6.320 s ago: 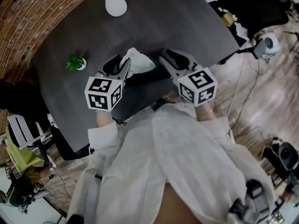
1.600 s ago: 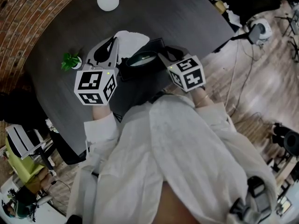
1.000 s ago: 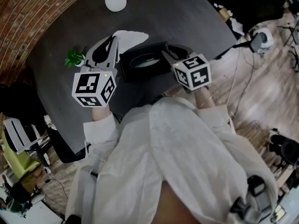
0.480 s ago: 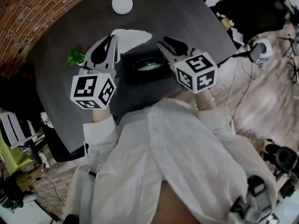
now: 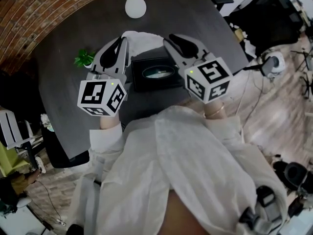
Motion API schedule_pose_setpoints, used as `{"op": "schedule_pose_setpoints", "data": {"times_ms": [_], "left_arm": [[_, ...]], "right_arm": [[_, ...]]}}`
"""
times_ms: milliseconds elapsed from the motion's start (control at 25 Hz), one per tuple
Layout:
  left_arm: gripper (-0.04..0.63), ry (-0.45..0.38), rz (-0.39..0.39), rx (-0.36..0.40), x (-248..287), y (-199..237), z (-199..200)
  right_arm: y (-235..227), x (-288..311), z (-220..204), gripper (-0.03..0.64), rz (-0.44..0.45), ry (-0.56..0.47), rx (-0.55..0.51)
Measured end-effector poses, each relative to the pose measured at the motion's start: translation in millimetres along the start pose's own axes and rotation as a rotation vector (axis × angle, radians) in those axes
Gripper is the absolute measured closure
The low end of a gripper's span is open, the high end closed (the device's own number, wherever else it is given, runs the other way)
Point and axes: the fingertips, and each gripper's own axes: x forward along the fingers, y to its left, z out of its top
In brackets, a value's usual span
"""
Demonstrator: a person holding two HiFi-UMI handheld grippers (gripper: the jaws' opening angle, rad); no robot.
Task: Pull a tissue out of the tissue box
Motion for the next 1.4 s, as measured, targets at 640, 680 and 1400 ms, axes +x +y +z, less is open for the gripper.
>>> {"op": "schedule_pose_setpoints", "data": {"times_ms": [640,680,1400], "left_arm": [[0.584,-0.011,0.028,-0.016,-16,4,-6],[0.584,-0.009,0.028,-0.017,-16,3,-8],[0.584,0.056,-0.039,-0.036,-19,-17,-34]], "right_arm": [[30,-3,14,0.612,0.097,-0.071,0.007],[31,-3,13,0.612,0.098,-0.069,0.007],[29,-15,-18,0.612,0.078,-0.008,0.048]]}}
